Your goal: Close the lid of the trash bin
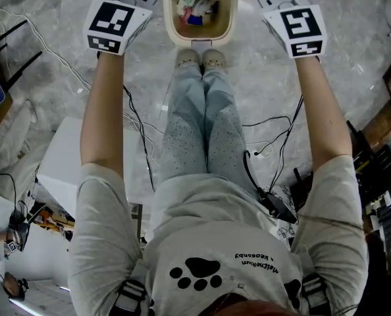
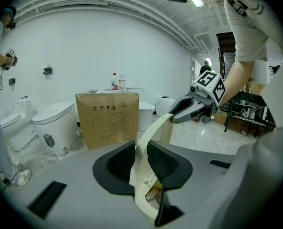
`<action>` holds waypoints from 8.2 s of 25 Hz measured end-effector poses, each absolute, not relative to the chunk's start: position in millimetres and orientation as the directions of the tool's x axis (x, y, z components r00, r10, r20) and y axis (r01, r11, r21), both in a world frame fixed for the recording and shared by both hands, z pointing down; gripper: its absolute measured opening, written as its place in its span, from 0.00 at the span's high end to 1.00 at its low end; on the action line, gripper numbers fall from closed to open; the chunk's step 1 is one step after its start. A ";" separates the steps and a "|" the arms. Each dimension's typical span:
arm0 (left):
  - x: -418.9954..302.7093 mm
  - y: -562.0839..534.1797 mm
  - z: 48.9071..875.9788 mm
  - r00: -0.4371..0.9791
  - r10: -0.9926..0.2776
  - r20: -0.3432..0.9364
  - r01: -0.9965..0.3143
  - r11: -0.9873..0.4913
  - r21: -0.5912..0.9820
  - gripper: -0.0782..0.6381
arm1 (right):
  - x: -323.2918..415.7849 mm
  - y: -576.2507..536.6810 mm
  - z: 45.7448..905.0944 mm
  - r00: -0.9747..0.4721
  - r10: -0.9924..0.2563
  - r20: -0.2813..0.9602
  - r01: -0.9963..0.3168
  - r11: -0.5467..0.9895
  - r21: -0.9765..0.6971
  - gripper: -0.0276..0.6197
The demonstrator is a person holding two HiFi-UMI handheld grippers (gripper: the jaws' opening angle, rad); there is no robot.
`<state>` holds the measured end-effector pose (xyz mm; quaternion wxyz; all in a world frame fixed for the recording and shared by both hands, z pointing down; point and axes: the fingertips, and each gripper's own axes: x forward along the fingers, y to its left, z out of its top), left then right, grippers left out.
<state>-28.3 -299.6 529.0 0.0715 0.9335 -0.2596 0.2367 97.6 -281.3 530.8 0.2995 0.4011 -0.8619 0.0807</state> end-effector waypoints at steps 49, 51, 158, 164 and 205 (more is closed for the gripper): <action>-50.8 -155.1 574.0 0.714 -0.381 0.588 -0.431 -0.900 -0.060 0.70 | 75.2 -136.5 576.7 -0.454 -0.564 0.690 -0.600 0.766 0.231 0.79; -50.4 -152.3 576.9 0.709 -0.380 0.594 -0.428 -0.901 -0.065 0.70 | 75.6 -133.6 579.5 -0.452 -0.560 0.694 -0.593 0.770 0.235 0.79; -63.6 -76.7 739.4 0.528 -0.156 0.835 -0.314 -0.949 0.021 0.64 | 60.2 -58.0 740.9 -0.354 -0.195 0.915 -0.478 0.878 0.002 0.75; -62.9 -77.9 745.8 0.504 -0.125 0.855 -0.335 -0.940 0.060 0.65 | 59.6 -61.6 745.3 -0.350 -0.174 0.920 -0.533 0.845 -0.043 0.78; -47.2 -63.2 594.2 0.468 -0.273 0.841 -0.705 -0.689 0.169 0.86 | 55.5 -59.5 575.3 -0.328 -0.409 0.851 -0.896 0.421 -0.143 0.91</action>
